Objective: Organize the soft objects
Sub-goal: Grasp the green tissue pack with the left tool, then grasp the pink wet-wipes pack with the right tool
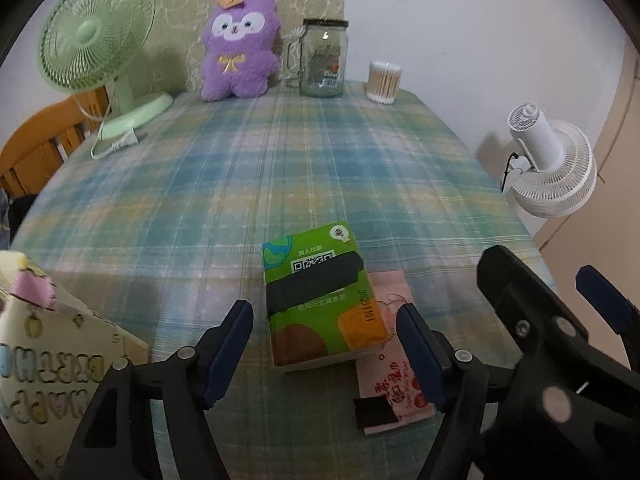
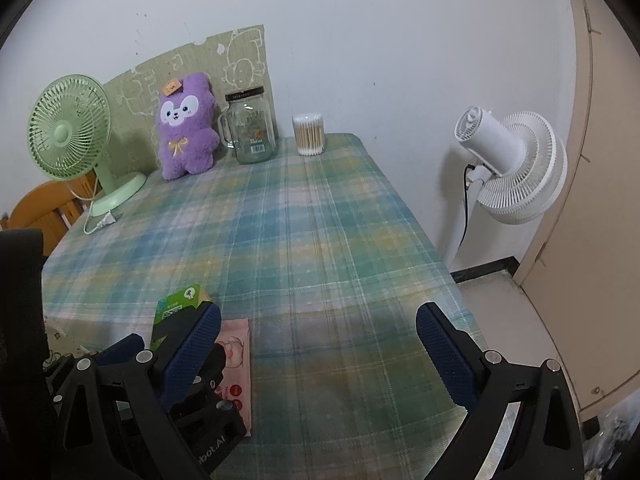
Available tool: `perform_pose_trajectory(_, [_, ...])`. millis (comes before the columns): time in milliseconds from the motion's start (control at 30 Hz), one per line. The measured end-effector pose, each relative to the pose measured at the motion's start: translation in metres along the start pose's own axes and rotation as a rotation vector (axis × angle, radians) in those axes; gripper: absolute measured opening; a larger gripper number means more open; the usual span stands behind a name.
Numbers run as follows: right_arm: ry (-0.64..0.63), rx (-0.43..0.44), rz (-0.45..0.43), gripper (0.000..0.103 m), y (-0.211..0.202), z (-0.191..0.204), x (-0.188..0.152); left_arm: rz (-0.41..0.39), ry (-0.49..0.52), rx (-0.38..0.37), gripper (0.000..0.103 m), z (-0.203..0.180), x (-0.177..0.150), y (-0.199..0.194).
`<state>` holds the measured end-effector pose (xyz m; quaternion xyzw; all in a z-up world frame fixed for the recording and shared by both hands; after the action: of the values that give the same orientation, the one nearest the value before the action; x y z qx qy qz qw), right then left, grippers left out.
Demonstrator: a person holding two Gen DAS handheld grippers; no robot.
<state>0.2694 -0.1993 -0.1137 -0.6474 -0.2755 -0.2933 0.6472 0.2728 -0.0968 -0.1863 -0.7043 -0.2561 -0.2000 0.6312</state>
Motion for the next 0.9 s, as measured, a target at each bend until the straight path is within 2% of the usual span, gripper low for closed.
perform_pose_trajectory(200, [0.014,0.013,0.012,0.100,0.006,0.001,-0.002,0.006,-0.028,-0.021,0.073,0.002,-0.001,0.006])
perform_pose_trajectory(267, [0.016,0.014,0.013,0.100,0.006,0.001,-0.002,0.004,-0.029,-0.033,0.068,0.001,-0.001,0.006])
perform_pose_trajectory(333, [0.021,0.013,0.011,0.100,0.006,0.000,-0.002,0.001,-0.030,-0.045,0.059,0.001,-0.001,0.005])
perform_pose_trajectory(533, [0.024,0.018,0.010,0.100,0.005,0.002,-0.001,0.011,-0.027,-0.049,0.057,0.002,-0.002,0.002])
perform_pose_trajectory(900, [-0.043,0.060,0.028,0.100,-0.006,0.026,-0.013,-0.021,-0.006,0.036,0.056,0.021,-0.011,-0.017])
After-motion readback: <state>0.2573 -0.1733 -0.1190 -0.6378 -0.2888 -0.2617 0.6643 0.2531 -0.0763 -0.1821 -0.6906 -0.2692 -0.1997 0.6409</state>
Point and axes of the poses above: each gripper's, at about its wrist camera, not at the fingertips, and y roughly the way its jaws point, z to its left, x to its top, the point moved 8 cm from there along y, roughly the way its jaws point, and after that the axes turned 3 degrees about -x, right-handed, at the moved point
